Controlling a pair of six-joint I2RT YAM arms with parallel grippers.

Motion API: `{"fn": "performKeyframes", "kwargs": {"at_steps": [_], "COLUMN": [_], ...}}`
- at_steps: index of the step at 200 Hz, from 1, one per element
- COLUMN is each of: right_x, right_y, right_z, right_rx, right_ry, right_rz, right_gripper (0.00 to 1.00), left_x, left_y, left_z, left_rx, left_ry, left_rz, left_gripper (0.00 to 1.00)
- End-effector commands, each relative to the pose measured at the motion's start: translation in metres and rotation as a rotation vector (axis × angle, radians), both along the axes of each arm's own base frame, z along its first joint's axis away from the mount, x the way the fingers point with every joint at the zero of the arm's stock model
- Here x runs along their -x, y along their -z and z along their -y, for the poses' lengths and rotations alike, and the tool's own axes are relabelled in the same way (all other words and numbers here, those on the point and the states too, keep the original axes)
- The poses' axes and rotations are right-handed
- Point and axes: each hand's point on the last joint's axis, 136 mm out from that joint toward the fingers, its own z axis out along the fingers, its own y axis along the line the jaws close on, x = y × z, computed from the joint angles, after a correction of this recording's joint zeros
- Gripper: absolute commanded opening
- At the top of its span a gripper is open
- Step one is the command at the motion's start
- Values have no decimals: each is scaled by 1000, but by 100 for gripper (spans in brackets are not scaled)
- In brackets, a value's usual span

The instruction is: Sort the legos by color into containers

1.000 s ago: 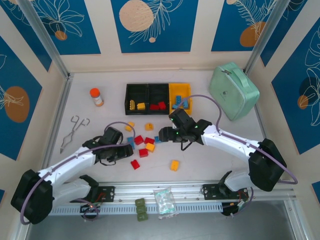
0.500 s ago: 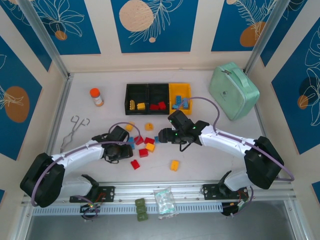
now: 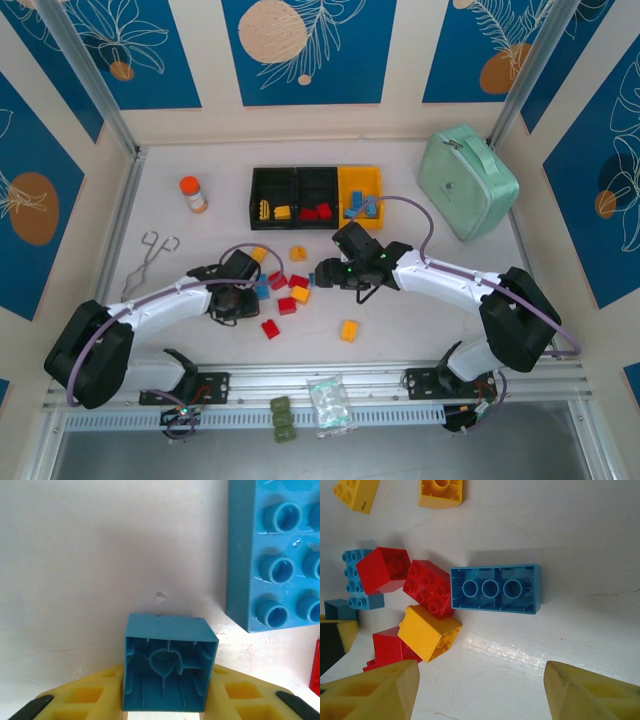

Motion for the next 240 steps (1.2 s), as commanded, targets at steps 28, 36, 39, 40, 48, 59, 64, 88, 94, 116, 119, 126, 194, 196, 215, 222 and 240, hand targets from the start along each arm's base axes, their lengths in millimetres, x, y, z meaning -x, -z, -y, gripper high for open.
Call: {"fn": "performKeyframes", "kwargs": {"at_steps": [28, 36, 39, 40, 48, 59, 64, 88, 94, 116, 119, 126, 194, 196, 215, 222, 240], "right_x": [4, 4, 4, 4, 5, 4, 4, 4, 4, 6, 6, 6, 21, 21, 27, 28, 32], "right_y": [-4, -6, -7, -7, -10, -12, -12, -16, -16, -17, -17, -18, -13, -14, -15, -15, -12], "right_z": [0, 1, 2, 2, 4, 8, 10, 24, 28, 46, 49, 56, 135, 136, 147, 149, 154], "right_rx": [-8, -9, -9, -10, -14, -14, -11, -7, -5, -9, -8, -9, -15, -19, -36, -40, -47], "right_ry": [-1, 0, 2, 2, 4, 10, 15, 47, 56, 103, 109, 126, 356, 359, 392, 402, 418], "right_rz": [-5, 0, 1, 2, 9, 15, 18, 29, 33, 39, 39, 42, 21, 25, 34, 35, 29], "right_gripper": [66, 67, 66, 66, 66, 66, 66, 66, 66, 67, 67, 67, 67, 67, 68, 68, 68], "left_x": [-31, -32, -34, -34, -36, -39, -42, -54, -58, -74, -76, -81, -131, -132, -146, -153, -167], "left_y": [-34, -40, -43, -44, -51, -60, -64, -79, -82, -93, -95, -97, -112, -113, -113, -113, -114], "left_z": [8, 8, 9, 9, 11, 16, 20, 37, 43, 65, 68, 75, 168, 171, 196, 204, 227], "left_rx": [2, 1, 3, 3, 13, 31, 44, 91, 107, 158, 164, 171, 240, 241, 255, 259, 268], "left_ry": [40, 47, 48, 49, 59, 71, 79, 108, 114, 145, 149, 161, 315, 320, 351, 357, 382], "left_rz": [151, 163, 169, 170, 185, 199, 205, 219, 223, 239, 242, 243, 252, 252, 253, 253, 255], "left_gripper": [35, 35, 35, 35, 35, 35, 35, 35, 35, 35, 35, 35, 35, 35, 35, 35, 35]}}
